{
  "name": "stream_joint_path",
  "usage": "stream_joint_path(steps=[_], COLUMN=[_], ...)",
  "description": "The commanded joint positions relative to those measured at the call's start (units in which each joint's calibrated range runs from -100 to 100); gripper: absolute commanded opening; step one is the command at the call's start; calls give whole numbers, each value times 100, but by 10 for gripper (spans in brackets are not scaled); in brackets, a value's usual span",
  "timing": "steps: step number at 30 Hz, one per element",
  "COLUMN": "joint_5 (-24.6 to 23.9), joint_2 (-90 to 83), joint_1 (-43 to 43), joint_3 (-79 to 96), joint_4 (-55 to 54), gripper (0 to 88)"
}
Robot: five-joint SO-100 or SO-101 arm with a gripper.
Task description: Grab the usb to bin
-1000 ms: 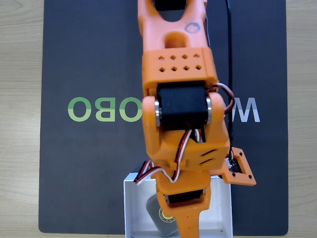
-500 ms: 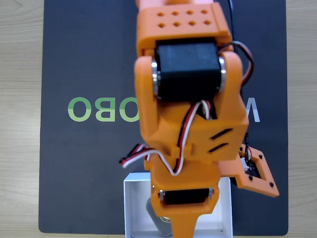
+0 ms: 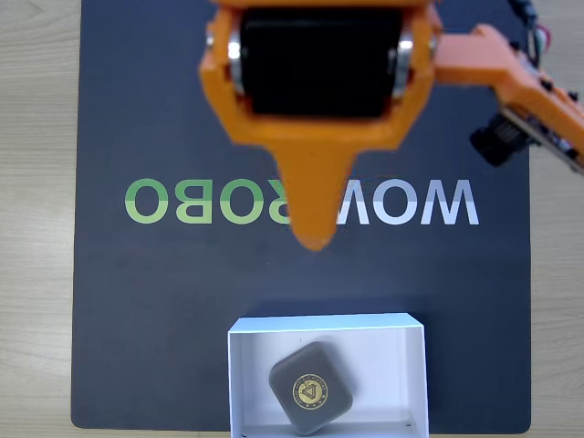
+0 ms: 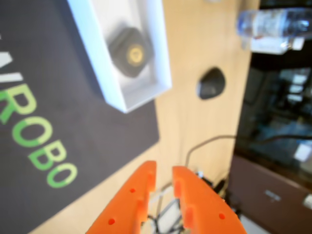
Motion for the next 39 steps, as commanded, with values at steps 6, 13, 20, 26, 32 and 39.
stream_joint_path(steps=[6,13,20,26,32,39], joint_5=[17,22,291,722,932,922], joint_2=[-3258,-5631,-7556,-8997,-10040,-9981], joint_1=[22,14,22,300,704,662], joint_3=[3863,6654,8849,10304,11415,11632], joint_4=[-99,-212,-1085,-1015,-718,-369], gripper=[41,41,41,33,32,32])
